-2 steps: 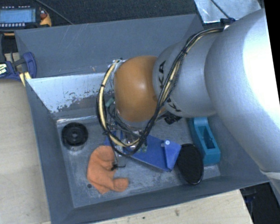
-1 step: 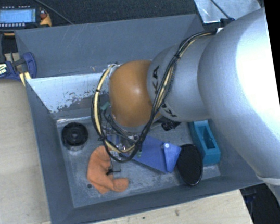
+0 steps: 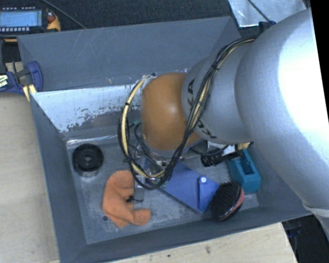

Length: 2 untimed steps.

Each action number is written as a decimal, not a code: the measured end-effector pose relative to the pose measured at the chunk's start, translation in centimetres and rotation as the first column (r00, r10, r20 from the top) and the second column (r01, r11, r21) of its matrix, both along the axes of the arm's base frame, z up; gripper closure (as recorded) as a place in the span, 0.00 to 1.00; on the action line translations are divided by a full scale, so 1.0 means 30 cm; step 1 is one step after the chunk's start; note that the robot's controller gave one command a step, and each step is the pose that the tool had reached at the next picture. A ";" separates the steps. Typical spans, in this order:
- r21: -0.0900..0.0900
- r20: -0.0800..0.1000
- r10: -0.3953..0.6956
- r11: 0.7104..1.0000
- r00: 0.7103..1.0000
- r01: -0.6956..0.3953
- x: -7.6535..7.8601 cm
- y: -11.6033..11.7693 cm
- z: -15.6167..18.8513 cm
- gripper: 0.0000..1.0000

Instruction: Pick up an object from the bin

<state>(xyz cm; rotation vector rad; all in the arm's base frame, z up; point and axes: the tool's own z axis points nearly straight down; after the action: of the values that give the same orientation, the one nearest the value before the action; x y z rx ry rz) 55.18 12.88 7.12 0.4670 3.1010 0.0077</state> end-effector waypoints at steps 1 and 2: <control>-0.001 -0.004 -0.021 1.000 1.000 0.021 -0.052 0.060 0.000 1.00; -0.001 -0.004 -0.021 1.000 1.000 0.021 -0.052 0.060 0.000 1.00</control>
Offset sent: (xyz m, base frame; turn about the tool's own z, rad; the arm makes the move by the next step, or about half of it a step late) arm 0.0000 0.0000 0.0000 0.0000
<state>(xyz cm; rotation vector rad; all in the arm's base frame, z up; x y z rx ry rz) 53.63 14.68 7.12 0.5002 3.0996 0.0049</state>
